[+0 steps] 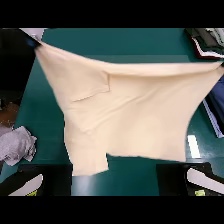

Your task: Fold the shirts.

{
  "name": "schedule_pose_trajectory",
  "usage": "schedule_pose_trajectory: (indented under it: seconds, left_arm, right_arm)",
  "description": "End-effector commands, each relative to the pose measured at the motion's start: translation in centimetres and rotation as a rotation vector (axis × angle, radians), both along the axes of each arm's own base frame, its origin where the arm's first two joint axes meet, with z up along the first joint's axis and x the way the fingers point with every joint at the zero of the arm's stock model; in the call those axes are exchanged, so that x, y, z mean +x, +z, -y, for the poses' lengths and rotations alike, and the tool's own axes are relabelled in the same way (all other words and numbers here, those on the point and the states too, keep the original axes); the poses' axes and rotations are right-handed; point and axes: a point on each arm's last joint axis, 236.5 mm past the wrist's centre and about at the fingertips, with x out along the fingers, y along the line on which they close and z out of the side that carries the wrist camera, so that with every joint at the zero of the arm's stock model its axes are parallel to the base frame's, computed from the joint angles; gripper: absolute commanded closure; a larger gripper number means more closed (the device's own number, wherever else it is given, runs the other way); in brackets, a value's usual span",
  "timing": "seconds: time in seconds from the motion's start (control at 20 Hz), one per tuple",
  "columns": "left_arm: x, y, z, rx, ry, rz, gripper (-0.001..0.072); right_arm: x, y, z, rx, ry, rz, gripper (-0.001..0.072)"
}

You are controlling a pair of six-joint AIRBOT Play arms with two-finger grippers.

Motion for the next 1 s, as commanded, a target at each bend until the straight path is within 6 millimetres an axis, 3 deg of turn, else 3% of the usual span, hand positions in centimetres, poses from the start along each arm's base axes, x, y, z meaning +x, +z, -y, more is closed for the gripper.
schedule_pose_trajectory:
  seconds: [0.0, 0.15, 0.25, 0.45, 0.6, 0.8, 0.95]
  left_arm:
    - [4.1, -8.1, 0.4, 0.018, -0.026, -0.167, 0.0681]
    - [7.9, -11.1, 0.2, 0.017, 0.003, -0.157, 0.0681]
    - [10.4, -11.8, -0.1, 0.002, 0.044, -0.114, 0.0681]
    - [14.8, -11.6, -1.2, -0.027, 0.133, 0.012, 0.0681]
    - [16.5, -12.4, -1.6, -0.032, 0.163, 0.039, 0.0681]
    - [15.9, -15.5, -2.3, 0.051, 0.14, -0.042, 0.0681]
    - [12.4, -19.3, -3.9, 0.21, 0.084, -0.215, 0.0681]
  right_arm:
    - [2.5, -8.1, 0.8, 0.075, -0.02, -0.178, 0.0699]
    - [6.3, -11.6, 1.6, 0.068, -0.034, -0.133, 0.0699]
    - [8.9, -12.7, 1.7, 0.041, -0.02, -0.066, 0.0699]
    - [13.8, -13.0, 1.2, -0.002, -0.027, 0.086, 0.0699]
    - [16.1, -12.9, 0.8, -0.027, -0.032, 0.163, 0.0699]
    - [14.9, -15.7, 0.0, -0.013, 0.021, 0.058, 0.0699]
    - [11.8, -18.8, 0.2, -0.071, 0.082, -0.115, 0.0699]
